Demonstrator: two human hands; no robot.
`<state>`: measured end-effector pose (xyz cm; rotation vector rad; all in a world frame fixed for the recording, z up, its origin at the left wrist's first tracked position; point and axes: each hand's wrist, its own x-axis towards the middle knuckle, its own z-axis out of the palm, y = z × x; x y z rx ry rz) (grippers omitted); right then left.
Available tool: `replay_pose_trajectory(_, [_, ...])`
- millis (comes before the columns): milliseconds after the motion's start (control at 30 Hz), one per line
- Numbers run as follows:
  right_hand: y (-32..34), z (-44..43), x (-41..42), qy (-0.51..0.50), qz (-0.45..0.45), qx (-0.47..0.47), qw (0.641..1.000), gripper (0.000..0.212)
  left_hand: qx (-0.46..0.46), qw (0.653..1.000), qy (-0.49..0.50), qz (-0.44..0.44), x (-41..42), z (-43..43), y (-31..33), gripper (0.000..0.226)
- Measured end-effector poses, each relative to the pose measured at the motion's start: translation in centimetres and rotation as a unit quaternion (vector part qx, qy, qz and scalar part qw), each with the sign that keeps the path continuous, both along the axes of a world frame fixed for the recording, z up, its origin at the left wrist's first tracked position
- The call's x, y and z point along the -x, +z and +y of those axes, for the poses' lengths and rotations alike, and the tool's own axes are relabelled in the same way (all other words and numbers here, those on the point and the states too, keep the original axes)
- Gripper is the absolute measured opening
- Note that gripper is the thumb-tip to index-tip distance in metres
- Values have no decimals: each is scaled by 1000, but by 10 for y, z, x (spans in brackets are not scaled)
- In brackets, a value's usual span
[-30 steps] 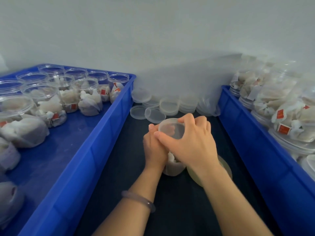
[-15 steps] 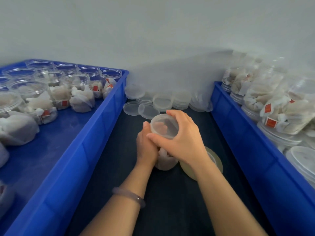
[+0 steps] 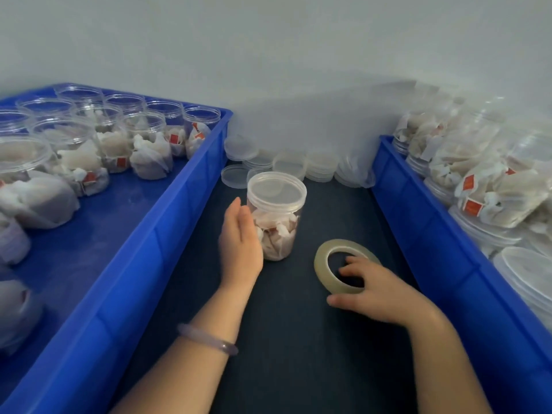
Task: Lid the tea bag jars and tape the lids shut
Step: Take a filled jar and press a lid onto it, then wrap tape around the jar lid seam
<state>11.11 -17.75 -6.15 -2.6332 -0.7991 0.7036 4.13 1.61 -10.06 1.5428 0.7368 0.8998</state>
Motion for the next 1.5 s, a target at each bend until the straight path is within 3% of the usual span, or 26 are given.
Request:
replay_pose_trajectory(67, [-2, -1, 0, -1, -18, 20, 1000, 58, -30, 999, 21, -3, 11, -9, 0, 41])
replay_pose_trajectory(133, [0, 3, 3, 19, -52, -22, 998, 29, -168, 982, 65, -53, 28, -15, 5, 32])
replay_pose_trajectory(200, [-1, 6, 4, 22, -40, -69, 997, 15, -294, 952, -2, -82, 41, -24, 4, 21])
replay_pose_trajectory(233, [0, 6, 6, 9, -16, -103, 995, 16, -312, 945, -73, -71, 44, -29, 3, 22])
replay_pose_trajectory(333, [5, 7, 12, -1, 49, -236, 970, 14, -234, 943, -234, 17, 42, -45, 0, 45])
replay_pose_trajectory(467, [8, 5, 19, 32, 149, -344, 927, 20, -178, 943, -280, 5, 39, -42, -2, 60])
replay_pose_trajectory(567, [5, 8, 21, 48, 152, -361, 919, 30, -146, 948, -281, 6, 42, -41, 0, 71])
replay_pose_trajectory(700, [2, 13, 24, 39, 125, -393, 910, 33, -269, 949, -165, -21, 43, -46, -2, 46])
replay_pose_trajectory(833, [-1, 17, 26, 38, 105, -391, 913, 35, -136, 970, -195, -44, 41, -41, 2, 41])
replay_pose_trajectory(1000, [-6, 21, 29, 35, 86, -363, 927, 37, -118, 980, -151, -49, 39, -32, 0, 22])
replay_pose_trajectory(1100, [-7, 22, 29, 36, 73, -363, 928, 38, 19, 979, -196, -59, 38, -29, -1, 25])
replay_pose_trajectory(1167, [-8, 22, 28, 36, 75, -365, 927, 37, 63, 969, -229, -65, 38, -27, 0, 24])
replay_pose_trajectory(1300, [-12, 22, 27, 38, 56, -344, 937, 34, 38, 975, -212, -49, 39, -28, -2, 13])
replay_pose_trajectory(1500, [-20, 29, 31, 37, 61, -322, 944, 30, -119, 972, -182, 85, 39, -32, -7, 15])
